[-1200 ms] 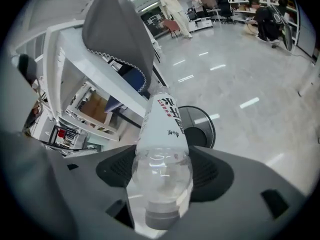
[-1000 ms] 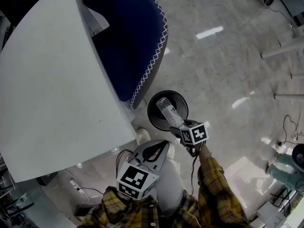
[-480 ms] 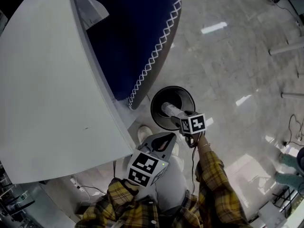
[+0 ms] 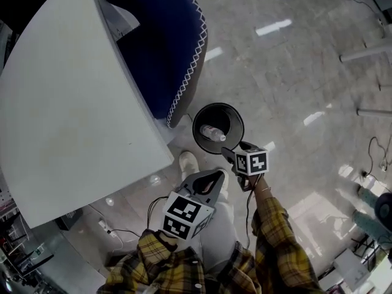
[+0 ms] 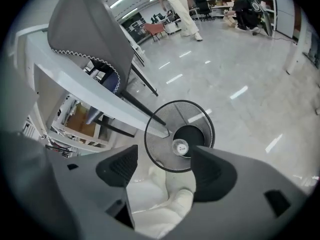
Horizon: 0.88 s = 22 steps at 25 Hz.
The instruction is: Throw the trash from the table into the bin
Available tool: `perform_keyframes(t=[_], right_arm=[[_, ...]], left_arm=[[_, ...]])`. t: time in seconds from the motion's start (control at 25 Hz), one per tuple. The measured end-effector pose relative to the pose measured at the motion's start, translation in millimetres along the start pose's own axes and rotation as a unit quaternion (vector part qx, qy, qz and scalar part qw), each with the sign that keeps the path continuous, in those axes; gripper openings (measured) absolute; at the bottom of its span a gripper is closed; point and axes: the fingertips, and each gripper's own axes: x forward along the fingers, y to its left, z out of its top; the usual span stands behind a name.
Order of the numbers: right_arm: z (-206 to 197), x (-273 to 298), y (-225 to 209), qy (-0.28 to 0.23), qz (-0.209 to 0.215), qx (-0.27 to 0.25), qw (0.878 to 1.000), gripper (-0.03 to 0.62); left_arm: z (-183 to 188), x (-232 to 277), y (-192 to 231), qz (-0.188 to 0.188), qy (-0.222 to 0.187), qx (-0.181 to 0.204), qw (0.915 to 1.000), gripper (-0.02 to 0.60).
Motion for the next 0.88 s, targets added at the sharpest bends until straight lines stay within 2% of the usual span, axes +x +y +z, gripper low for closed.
perform_keyframes(t=[0.32, 0.56, 0.68, 0.88], right_arm=[[23.3, -77.6, 31.6, -0.005, 0.008, -0.004, 1.0, 0.311], [40.4, -145.5, 64.9, -0.031, 0.047, 0.006, 0.998, 0.304], [68.2, -196.0, 85.2, -0.065, 0.064, -0.012, 0.996, 0.22], [100.4, -284.3, 137.6, -0.117, 0.103, -0.056, 0.986, 0.129]], left_arm=[[51.9, -45.8, -58.3, 0.012, -0.004, -0.002, 0.9999, 0.009], [92.6, -74.4, -92.8, 0.026, -0.037, -0.004, 0.999, 0.009], [119.3, -90.3, -108.9, 0.035, -0.069, -0.006, 0.997, 0.009], [155.7, -140.7, -140.7, 0.055, -0.126, -0.014, 0.9904, 0.009]])
